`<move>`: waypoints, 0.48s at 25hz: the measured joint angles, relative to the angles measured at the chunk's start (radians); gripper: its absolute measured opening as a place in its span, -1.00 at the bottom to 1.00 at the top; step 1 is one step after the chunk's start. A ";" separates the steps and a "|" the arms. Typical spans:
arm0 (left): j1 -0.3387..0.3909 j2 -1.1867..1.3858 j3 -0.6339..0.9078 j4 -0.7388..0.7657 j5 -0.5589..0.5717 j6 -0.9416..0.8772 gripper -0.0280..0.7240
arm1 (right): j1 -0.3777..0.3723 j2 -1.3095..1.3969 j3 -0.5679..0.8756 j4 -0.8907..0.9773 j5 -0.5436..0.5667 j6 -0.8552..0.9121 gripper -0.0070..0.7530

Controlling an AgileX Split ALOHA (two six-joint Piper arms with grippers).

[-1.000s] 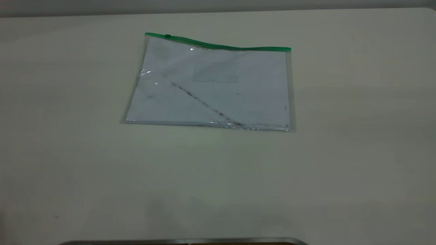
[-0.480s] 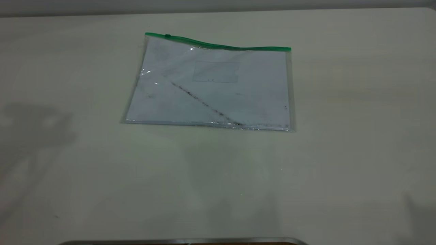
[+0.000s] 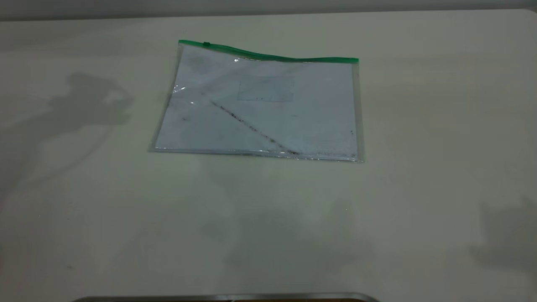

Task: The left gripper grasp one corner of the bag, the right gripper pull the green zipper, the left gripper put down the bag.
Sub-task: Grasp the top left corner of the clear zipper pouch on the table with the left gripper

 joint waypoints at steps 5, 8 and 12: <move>-0.020 0.179 -0.075 -0.107 -0.003 0.120 0.61 | 0.000 0.107 0.000 0.000 -0.048 -0.035 0.53; -0.050 0.273 -0.135 -0.149 -0.005 0.176 0.61 | 0.000 0.158 0.000 0.000 -0.054 -0.048 0.53; -0.081 0.376 -0.218 -0.154 -0.006 0.197 0.61 | 0.000 0.198 0.000 0.000 -0.056 -0.052 0.53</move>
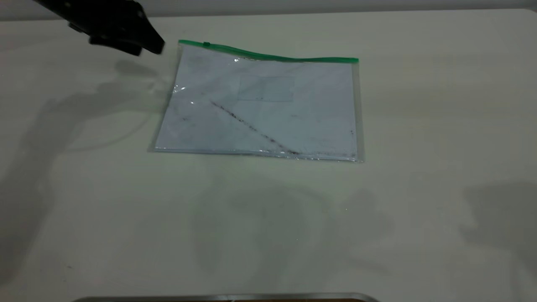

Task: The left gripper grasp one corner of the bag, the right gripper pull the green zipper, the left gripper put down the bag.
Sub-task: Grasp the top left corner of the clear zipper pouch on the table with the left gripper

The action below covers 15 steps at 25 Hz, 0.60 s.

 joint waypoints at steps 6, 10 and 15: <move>-0.009 0.097 -0.116 -0.003 -0.002 0.001 0.61 | 0.000 0.005 -0.001 0.001 0.000 0.000 0.53; -0.009 0.136 -0.160 -0.027 -0.008 0.000 0.61 | 0.000 0.005 -0.001 0.001 0.000 0.000 0.53; -0.009 0.188 -0.204 -0.062 -0.011 0.000 0.61 | 0.000 0.005 -0.001 0.001 -0.001 -0.001 0.53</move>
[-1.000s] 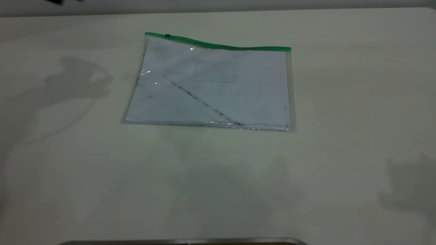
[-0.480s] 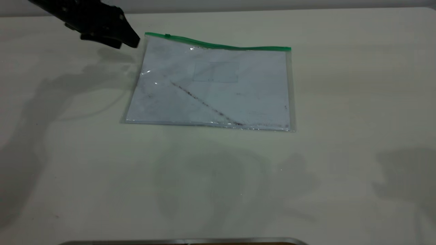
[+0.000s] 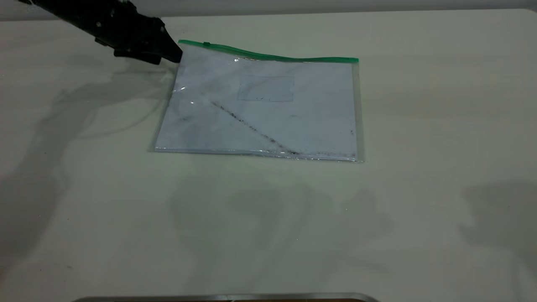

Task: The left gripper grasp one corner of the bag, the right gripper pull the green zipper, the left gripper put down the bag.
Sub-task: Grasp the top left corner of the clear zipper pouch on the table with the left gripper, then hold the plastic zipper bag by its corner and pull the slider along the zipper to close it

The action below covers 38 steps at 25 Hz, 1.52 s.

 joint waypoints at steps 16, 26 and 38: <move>-0.003 0.108 -0.005 -0.395 -0.011 0.290 0.58 | 0.000 0.000 0.000 0.000 0.000 -0.002 0.53; -0.003 0.151 -0.005 -0.554 0.073 0.416 -0.18 | 0.000 0.000 0.000 0.000 0.000 -0.002 0.53; -0.006 0.155 -0.205 -0.381 0.385 0.614 -0.78 | 0.020 0.005 -0.001 0.027 -0.038 -0.119 0.53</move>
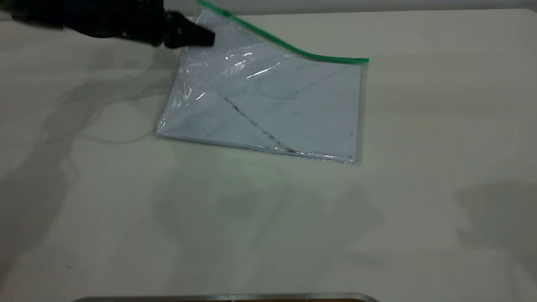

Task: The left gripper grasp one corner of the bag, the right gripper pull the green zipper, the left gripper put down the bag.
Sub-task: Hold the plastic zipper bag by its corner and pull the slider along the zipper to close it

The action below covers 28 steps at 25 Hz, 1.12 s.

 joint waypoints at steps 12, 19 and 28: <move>-0.123 0.000 -0.234 0.427 0.227 -0.116 -0.78 | 0.000 0.287 -0.189 0.260 -0.009 -0.374 0.53; -0.215 0.000 -0.238 0.520 0.227 0.023 -0.78 | 0.030 0.549 -0.329 0.553 0.041 -0.762 0.53; -0.325 0.000 -0.238 0.567 0.150 0.272 -0.78 | 0.031 0.817 -0.517 0.940 0.265 -1.227 0.53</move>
